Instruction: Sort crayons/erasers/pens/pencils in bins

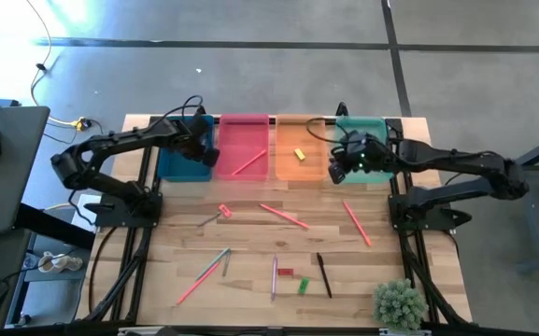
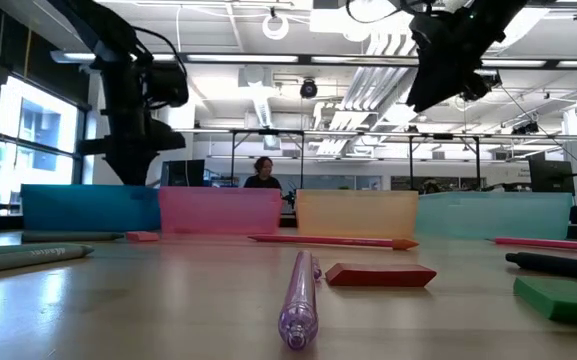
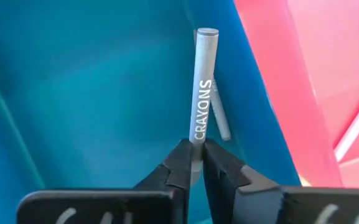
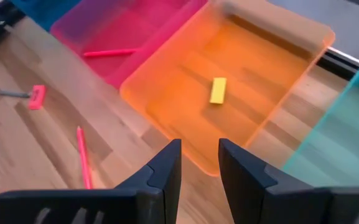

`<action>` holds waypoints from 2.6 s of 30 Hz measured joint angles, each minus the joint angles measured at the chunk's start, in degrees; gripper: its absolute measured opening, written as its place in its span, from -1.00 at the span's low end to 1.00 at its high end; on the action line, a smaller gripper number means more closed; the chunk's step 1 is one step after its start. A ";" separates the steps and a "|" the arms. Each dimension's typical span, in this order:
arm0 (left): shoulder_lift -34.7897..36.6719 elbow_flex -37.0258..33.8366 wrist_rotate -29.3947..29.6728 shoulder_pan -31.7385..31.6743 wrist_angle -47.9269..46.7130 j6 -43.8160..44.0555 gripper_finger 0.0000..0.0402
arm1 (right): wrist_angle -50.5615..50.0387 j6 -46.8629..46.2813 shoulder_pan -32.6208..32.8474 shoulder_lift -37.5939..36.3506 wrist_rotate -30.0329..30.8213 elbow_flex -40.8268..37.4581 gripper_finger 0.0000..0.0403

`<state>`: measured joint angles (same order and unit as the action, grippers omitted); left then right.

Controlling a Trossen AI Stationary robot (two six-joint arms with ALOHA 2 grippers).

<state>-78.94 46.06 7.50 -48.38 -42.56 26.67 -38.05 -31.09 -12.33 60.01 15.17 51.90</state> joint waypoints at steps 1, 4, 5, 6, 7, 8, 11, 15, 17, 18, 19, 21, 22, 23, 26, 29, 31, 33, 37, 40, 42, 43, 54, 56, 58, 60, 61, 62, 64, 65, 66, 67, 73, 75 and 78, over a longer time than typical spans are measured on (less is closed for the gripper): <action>-0.37 0.00 0.02 0.00 0.25 -0.38 -0.89 | 0.36 -0.07 1.02 0.01 0.57 0.00 -0.51; -1.23 0.00 0.06 0.00 0.75 -0.58 -0.86 | 2.52 -1.30 3.80 0.02 1.84 0.00 -0.51; -1.44 0.00 0.10 0.00 0.67 -0.54 -0.85 | 3.19 -1.70 4.61 0.02 2.31 0.00 -0.51; -1.61 0.00 0.12 0.00 0.69 -0.54 -0.84 | 3.80 -2.10 5.45 0.02 2.92 0.00 -0.51; -1.76 0.00 0.10 0.00 0.70 -0.79 -0.82 | 4.21 -2.47 6.28 0.02 3.46 0.00 -0.51; -1.87 0.00 0.07 0.00 0.67 -1.39 -0.80 | 4.52 -2.84 7.04 0.02 4.06 0.00 -0.51; -1.92 0.00 0.08 0.00 0.65 -3.23 -0.72 | 5.76 -3.64 9.10 0.21 5.06 0.00 -0.51; -1.92 0.00 1.11 0.00 0.74 -5.10 -0.56 | 6.50 -3.63 11.79 2.96 5.28 1.58 -0.51; -1.92 0.00 1.58 0.00 0.74 -5.65 -0.46 | 6.10 -3.59 12.93 5.44 5.47 3.49 -0.51; -1.90 0.00 1.59 0.00 0.72 -6.02 -0.42 | 5.43 -3.57 13.40 6.88 5.66 4.57 -0.51; -1.90 0.00 1.59 0.00 0.68 -6.41 -0.38 | 4.74 -3.51 13.78 8.40 5.67 5.72 -0.51; -1.90 0.45 1.48 0.00 -0.26 -7.23 -0.32 | 2.08 -3.44 14.40 11.30 5.67 7.94 -0.51; -1.90 0.96 0.99 -0.11 -0.85 -8.29 -0.29 | 0.22 -3.45 14.80 12.73 5.66 9.12 -0.51; -1.90 1.66 0.14 -0.33 -1.31 -9.60 -0.27 | -1.55 -3.48 15.17 14.10 5.51 10.24 -0.51; -1.88 4.39 -2.08 -0.48 -2.86 -12.46 -0.26 | -6.68 -3.67 16.27 17.83 3.87 13.05 -0.51; -1.46 7.61 -3.18 -0.46 -4.41 -13.98 -0.27 | -9.96 -4.98 17.15 21.20 1.48 15.10 -0.51; -1.08 9.78 -3.84 -0.44 -5.08 -15.13 -0.28 | -11.03 -5.09 17.54 23.14 -0.48 16.00 -0.51; -0.62 11.81 -3.88 -0.46 -5.87 -16.54 -0.29 | -11.04 -4.99 17.87 24.90 -2.40 16.56 -0.51; 0.66 15.80 -3.79 -0.49 -8.23 -20.06 -0.29 | -11.11 -4.63 18.47 27.60 -3.95 16.72 -0.51; 1.69 18.24 -3.00 -0.79 -10.45 -21.66 -0.29 | -11.14 -3.71 19.12 29.52 -5.25 16.70 -0.48; 2.44 19.30 -2.30 -1.06 -11.34 -21.96 -0.29 | -10.87 -3.04 19.64 30.68 -6.12 16.70 -0.43; 2.79 19.70 -2.28 -1.27 -11.75 -21.94 -0.29 | -10.63 -2.49 19.91 31.38 -6.36 16.70 -0.40; 6.29 20.96 -2.11 -3.42 -12.98 -22.86 -0.29 | -5.74 9.57 23.56 38.67 -6.68 16.70 -0.16; 6.32 20.96 -2.11 -3.52 -13.04 -22.94 -0.29 | -4.70 10.90 23.81 39.94 -6.68 16.70 -0.16; 6.32 20.96 -2.12 -3.52 -13.13 -23.64 -0.29 | -3.78 11.93 23.96 41.13 -6.75 16.70 -0.16; 6.32 20.94 -2.11 -3.50 -13.16 -24.31 -0.29 | -3.84 11.89 23.97 42.35 -7.20 16.70 -0.16; 6.32 20.94 -2.11 -3.50 -13.16 -24.34 -0.29 | -3.90 11.64 23.87 42.89 -7.41 16.70 -0.16; 6.32 20.94 -2.13 -3.50 -13.16 -24.34 -0.29 | -3.95 11.59 23.86 43.48 -7.72 16.70 -0.16; 6.32 20.94 -2.11 -3.50 -13.14 -24.34 -0.29 | -3.88 11.63 23.86 44.66 -8.55 16.70 -0.16; 6.32 20.94 -2.13 -3.50 -13.14 -24.34 -0.29 | -3.85 11.64 23.85 45.32 -9.00 16.70 -0.16; 6.32 20.94 -2.13 -3.50 -13.14 -24.34 -0.29 | -3.72 11.64 23.84 46.03 -9.51 16.70 -0.16; 6.32 20.94 -2.12 -3.50 -13.15 -24.34 -0.29 | -3.70 11.55 23.84 46.68 -9.67 16.70 -0.16; 6.32 20.92 -2.13 -3.50 -13.14 -24.36 -0.29 | -3.20 9.07 23.60 49.80 -10.11 16.78 -0.16; 6.32 20.92 -2.13 -3.50 -13.14 -24.36 -0.29 | -3.19 8.12 23.35 50.22 -10.82 16.90 -0.16; 6.32 20.90 -2.13 -3.50 -13.14 -24.36 -0.29 | -3.11 7.61 22.98 50.29 -11.41 16.90 -0.19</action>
<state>-72.62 66.96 5.37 -51.88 -55.70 2.31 -41.16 -23.49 10.65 110.30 3.76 68.79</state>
